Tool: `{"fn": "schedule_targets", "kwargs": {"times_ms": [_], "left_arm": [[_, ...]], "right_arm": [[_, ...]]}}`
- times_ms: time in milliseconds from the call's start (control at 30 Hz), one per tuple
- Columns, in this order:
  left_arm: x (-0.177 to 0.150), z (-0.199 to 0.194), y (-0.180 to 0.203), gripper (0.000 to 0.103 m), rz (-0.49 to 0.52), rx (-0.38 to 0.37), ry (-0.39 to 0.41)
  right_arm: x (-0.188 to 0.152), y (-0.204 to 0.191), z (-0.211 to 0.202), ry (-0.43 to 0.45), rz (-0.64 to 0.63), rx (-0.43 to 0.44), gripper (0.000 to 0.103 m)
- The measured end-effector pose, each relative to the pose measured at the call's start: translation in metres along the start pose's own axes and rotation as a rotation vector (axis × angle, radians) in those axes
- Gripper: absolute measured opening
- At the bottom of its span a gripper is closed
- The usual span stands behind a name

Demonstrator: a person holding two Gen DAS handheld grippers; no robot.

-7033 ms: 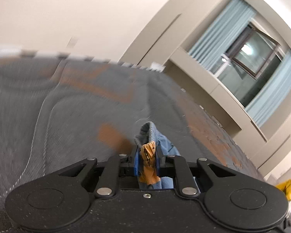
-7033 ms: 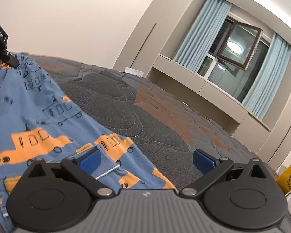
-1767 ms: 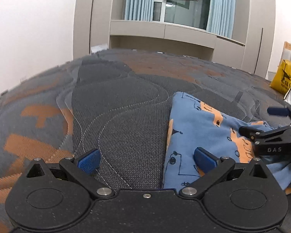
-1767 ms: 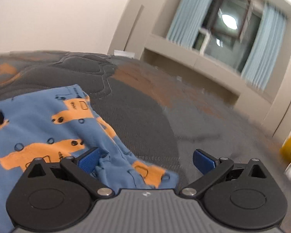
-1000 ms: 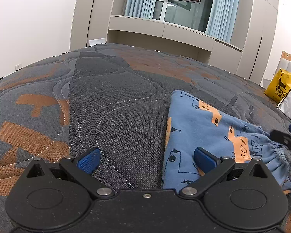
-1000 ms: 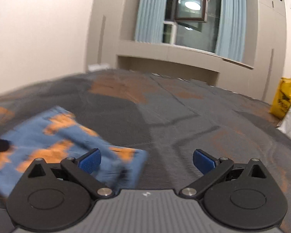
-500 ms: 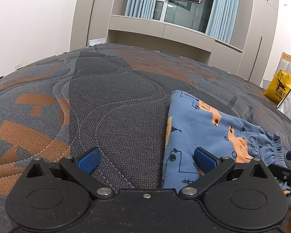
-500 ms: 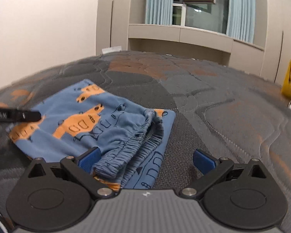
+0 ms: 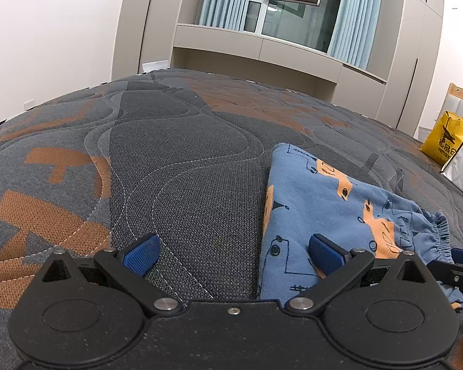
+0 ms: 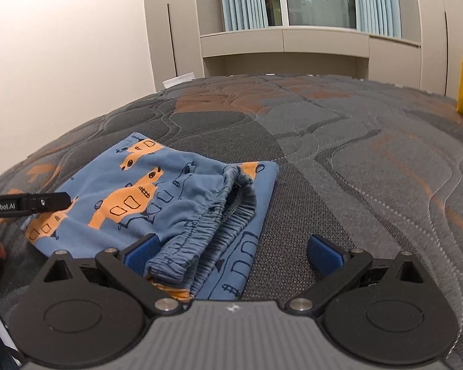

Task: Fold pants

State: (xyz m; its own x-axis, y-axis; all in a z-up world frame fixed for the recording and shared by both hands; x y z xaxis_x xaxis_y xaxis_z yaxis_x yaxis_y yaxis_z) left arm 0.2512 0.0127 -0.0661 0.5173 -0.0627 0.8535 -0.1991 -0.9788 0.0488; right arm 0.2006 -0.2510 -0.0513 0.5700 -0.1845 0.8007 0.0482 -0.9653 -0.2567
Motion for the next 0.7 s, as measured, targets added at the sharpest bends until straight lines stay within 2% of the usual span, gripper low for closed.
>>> {"fn": "schedule_targets", "kwargs": {"times_ms": [400, 567, 700], "left_arm": [[0.002, -0.006, 0.004, 0.103, 0.019, 0.034, -0.002], [0.012, -0.018, 0.021, 0.102, 0.121, 0.054, 0.001], [0.021, -0.021, 0.033, 0.102, 0.136, -0.036, 0.032]], "right_arm": [[0.003, -0.003, -0.002, -0.017, 0.007, 0.014, 0.103], [0.015, 0.011, -0.005, 0.006, 0.175, 0.173, 0.103], [0.029, 0.019, 0.008, -0.004, 0.224, 0.204, 0.103]]}}
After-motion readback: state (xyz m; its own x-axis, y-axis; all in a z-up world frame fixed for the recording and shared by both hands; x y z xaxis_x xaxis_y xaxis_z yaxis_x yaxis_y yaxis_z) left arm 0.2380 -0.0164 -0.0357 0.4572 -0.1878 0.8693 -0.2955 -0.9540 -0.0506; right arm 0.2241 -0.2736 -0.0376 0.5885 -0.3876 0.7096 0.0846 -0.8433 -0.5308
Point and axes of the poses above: each gripper's, at about its wrist camera, not at the fingertips, and z roughly the way its jaws point, y to its right, x to its top, the point moved 5 cm from there along z, roughly the way its jaws point, and after that the axes turned 9 degrees about z, right-handed, at the moved point
